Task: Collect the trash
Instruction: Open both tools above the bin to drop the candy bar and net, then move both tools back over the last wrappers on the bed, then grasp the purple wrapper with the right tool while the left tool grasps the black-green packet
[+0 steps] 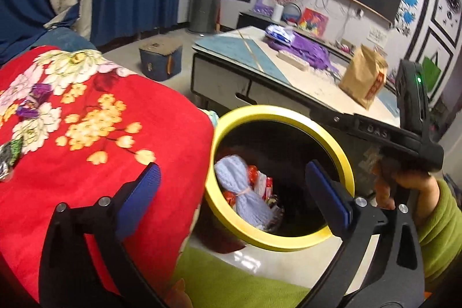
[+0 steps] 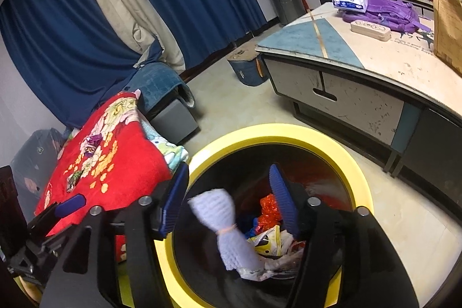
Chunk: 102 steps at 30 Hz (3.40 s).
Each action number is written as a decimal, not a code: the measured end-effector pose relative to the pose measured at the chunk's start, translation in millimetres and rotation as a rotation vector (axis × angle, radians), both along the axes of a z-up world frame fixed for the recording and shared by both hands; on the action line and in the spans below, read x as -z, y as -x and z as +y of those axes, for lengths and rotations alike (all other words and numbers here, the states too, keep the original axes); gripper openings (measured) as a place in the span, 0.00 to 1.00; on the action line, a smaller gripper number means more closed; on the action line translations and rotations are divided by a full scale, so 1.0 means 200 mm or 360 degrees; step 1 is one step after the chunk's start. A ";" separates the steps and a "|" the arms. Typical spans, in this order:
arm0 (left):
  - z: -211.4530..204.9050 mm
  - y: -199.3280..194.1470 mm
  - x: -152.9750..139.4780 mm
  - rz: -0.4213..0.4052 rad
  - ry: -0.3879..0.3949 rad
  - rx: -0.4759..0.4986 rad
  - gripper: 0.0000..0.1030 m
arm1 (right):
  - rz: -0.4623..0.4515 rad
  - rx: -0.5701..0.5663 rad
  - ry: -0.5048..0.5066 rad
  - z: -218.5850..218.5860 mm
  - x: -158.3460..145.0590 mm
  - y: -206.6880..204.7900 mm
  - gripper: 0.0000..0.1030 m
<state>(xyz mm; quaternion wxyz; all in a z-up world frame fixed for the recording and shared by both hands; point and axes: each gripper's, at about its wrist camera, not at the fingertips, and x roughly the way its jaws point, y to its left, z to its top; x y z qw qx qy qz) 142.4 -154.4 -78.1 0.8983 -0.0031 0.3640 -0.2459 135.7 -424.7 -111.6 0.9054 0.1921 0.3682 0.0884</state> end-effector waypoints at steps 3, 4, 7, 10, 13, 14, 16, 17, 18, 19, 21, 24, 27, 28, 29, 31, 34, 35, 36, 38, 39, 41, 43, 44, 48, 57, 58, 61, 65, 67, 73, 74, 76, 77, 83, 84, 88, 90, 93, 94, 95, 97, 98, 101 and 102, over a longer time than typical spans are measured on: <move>0.05 0.01 -0.03 -0.0026 0.0026 -0.0040 0.89 | -0.0023 -0.0017 0.0003 0.03 -0.03 0.00 0.60; 0.07 0.01 -0.04 -0.0032 0.0029 -0.0048 0.89 | -0.0027 -0.0023 0.0004 0.04 -0.04 0.01 0.61; 0.12 0.03 -0.08 -0.0064 0.0059 -0.0096 0.89 | -0.0035 -0.0059 0.0016 0.09 -0.07 0.01 0.61; 0.17 0.04 -0.12 -0.0105 0.0062 -0.0161 0.89 | -0.0065 -0.0102 0.0050 0.15 -0.11 0.01 0.63; 0.25 0.05 -0.14 -0.0139 0.0077 -0.0233 0.89 | -0.0096 -0.0149 0.0072 0.22 -0.14 0.02 0.64; 0.27 0.05 -0.14 -0.0142 0.0080 -0.0253 0.89 | -0.0105 -0.0169 0.0082 0.24 -0.16 0.02 0.64; 0.33 0.06 -0.15 -0.0153 0.0089 -0.0303 0.89 | -0.0118 -0.0195 0.0096 0.28 -0.17 0.02 0.65; 0.36 0.06 -0.16 -0.0166 0.0086 -0.0329 0.89 | -0.0126 -0.0212 0.0101 0.31 -0.19 0.02 0.65; 0.38 0.06 -0.17 -0.0180 0.0082 -0.0353 0.89 | -0.0127 -0.0226 0.0105 0.33 -0.19 0.01 0.66; 0.40 0.07 -0.17 -0.0192 0.0080 -0.0376 0.89 | -0.0129 -0.0237 0.0106 0.35 -0.20 0.01 0.66; 0.46 0.08 -0.19 -0.0215 0.0085 -0.0428 0.89 | -0.0136 -0.0268 0.0106 0.40 -0.22 -0.01 0.66; 0.55 0.09 -0.20 -0.0235 0.0089 -0.0503 0.89 | -0.0166 -0.0329 0.0116 0.48 -0.27 -0.03 0.67; 0.64 0.09 -0.21 -0.0243 0.0099 -0.0589 0.89 | -0.0201 -0.0400 0.0126 0.58 -0.32 -0.04 0.70; 0.67 0.09 -0.21 -0.0245 0.0105 -0.0621 0.89 | -0.0208 -0.0428 0.0125 0.62 -0.34 -0.05 0.70; 0.70 0.10 -0.21 -0.0246 0.0109 -0.0645 0.89 | -0.0215 -0.0454 0.0125 0.65 -0.35 -0.06 0.70; 0.77 0.10 -0.21 -0.0243 0.0117 -0.0710 0.89 | -0.0234 -0.0501 0.0122 0.72 -0.38 -0.07 0.71; 0.88 0.10 -0.20 -0.0234 0.0132 -0.0806 0.89 | -0.0263 -0.0581 0.0114 0.83 -0.43 -0.11 0.71; 0.92 0.10 -0.20 -0.0224 0.0142 -0.0836 0.89 | -0.0275 -0.0618 0.0112 0.88 -0.45 -0.13 0.71; 0.94 0.10 -0.20 -0.0217 0.0152 -0.0851 0.89 | -0.0283 -0.0643 0.0120 0.93 -0.47 -0.15 0.71; 1.00 0.09 -0.19 -0.0194 0.0163 -0.0886 0.89 | -0.0298 -0.0698 0.0135 1.02 -0.49 -0.18 0.71; 1.04 0.08 -0.18 -0.0179 0.0160 -0.0913 0.89 | -0.0296 -0.0716 0.0140 1.06 -0.49 -0.20 0.71; 1.09 0.07 -0.16 -0.0158 0.0171 -0.0947 0.89 | -0.0286 -0.0761 0.0132 1.13 -0.49 -0.24 0.71; 1.13 0.06 -0.15 -0.0147 0.0182 -0.0967 0.88 | -0.0270 -0.0794 0.0135 1.21 -0.48 -0.28 0.71; 1.14 0.05 -0.15 -0.0139 0.0182 -0.0969 0.86 | -0.0265 -0.0812 0.0133 1.25 -0.47 -0.31 0.71; 1.18 0.02 -0.11 -0.0091 0.0207 -0.0959 0.80 | -0.0220 -0.0851 0.0139 1.39 -0.44 -0.42 0.71; 1.21 -0.12 -0.01 0.0012 0.0239 -0.0920 0.70 | -0.0024 -0.0864 0.0048 1.61 -0.31 -0.67 0.71; 1.20 -0.14 0.00 0.0022 0.0239 -0.0912 0.70 | 0.0002 -0.0851 0.0042 1.63 -0.30 -0.70 0.71; 1.19 -0.18 0.02 0.0050 0.0232 -0.0905 0.69 | 0.0058 -0.0826 0.0029 1.69 -0.26 -0.78 0.71; 1.19 -0.23 0.07 0.0114 0.0235 -0.0916 0.69 | 0.0131 -0.0777 0.0023 1.77 -0.20 -0.88 0.70; 1.20 -0.25 0.09 0.0144 0.0241 -0.0918 0.69 | 0.0187 -0.0753 0.0010 1.81 -0.16 -0.94 0.67; 1.21 -0.28 0.12 0.0199 0.0260 -0.0931 0.66 | 0.0385 -0.0680 -0.0063 1.89 0.00 -1.07 0.52; 1.21 -0.28 0.13 0.0202 0.0260 -0.0931 0.66 | 0.0405 -0.0672 -0.0085 1.90 0.02 -1.08 0.48; 1.22 -0.28 0.13 0.0203 0.0269 -0.0931 0.66 | 0.0458 -0.0647 -0.0152 1.89 0.08 -1.10 0.35; 1.22 -0.28 0.13 0.0206 0.0274 -0.0934 0.65 | 0.0470 -0.0640 -0.0183 1.88 0.10 -1.11 0.30; 1.24 -0.29 0.14 0.0226 0.0279 -0.0965 0.53 | 0.0387 -0.0653 -0.0197 1.83 0.09 -1.05 0.25; 1.24 -0.29 0.14 0.0228 0.0274 -0.0981 0.49 | 0.0378 -0.0654 -0.0204 1.81 0.09 -1.03 0.24; 1.27 -0.28 0.14 0.0237 0.0300 -0.1013 0.38 | 0.0335 -0.0668 -0.0189 1.74 0.07 -0.97 0.23; 1.28 -0.28 0.15 0.0240 0.0310 -0.1029 0.28 | 0.0307 -0.0681 -0.0171 1.70 0.06 -0.93 0.22; 1.31 -0.28 0.15 0.0242 0.0355 -0.1039 0.26 | 0.0263 -0.0704 -0.0137 1.65 0.03 -0.85 0.22; 1.31 -0.28 0.15 0.0239 0.0363 -0.1041 0.25 | 0.0247 -0.0708 -0.0129 1.64 0.02 -0.83 0.22; 1.31 -0.27 0.15 0.0235 0.0375 -0.1041 0.20 | 0.0235 -0.0710 -0.0124 1.62 0.01 -0.80 0.21; 1.32 -0.26 0.15 0.0232 0.0398 -0.1034 0.18 | 0.0213 -0.0717 -0.0122 1.59 0.00 -0.75 0.21; 1.32 -0.25 0.15 0.0227 0.0408 -0.1029 0.17 | 0.0204 -0.0720 -0.0123 1.57 -0.01 -0.72 0.21; 1.30 -0.23 0.13 0.0190 0.0406 -0.1004 0.15 | 0.0158 -0.0729 -0.0105 1.51 -0.03 -0.64 0.21; 1.29 -0.23 0.12 0.0178 0.0395 -0.1000 0.15 | 0.0146 -0.0727 -0.0103 1.50 -0.04 -0.61 0.20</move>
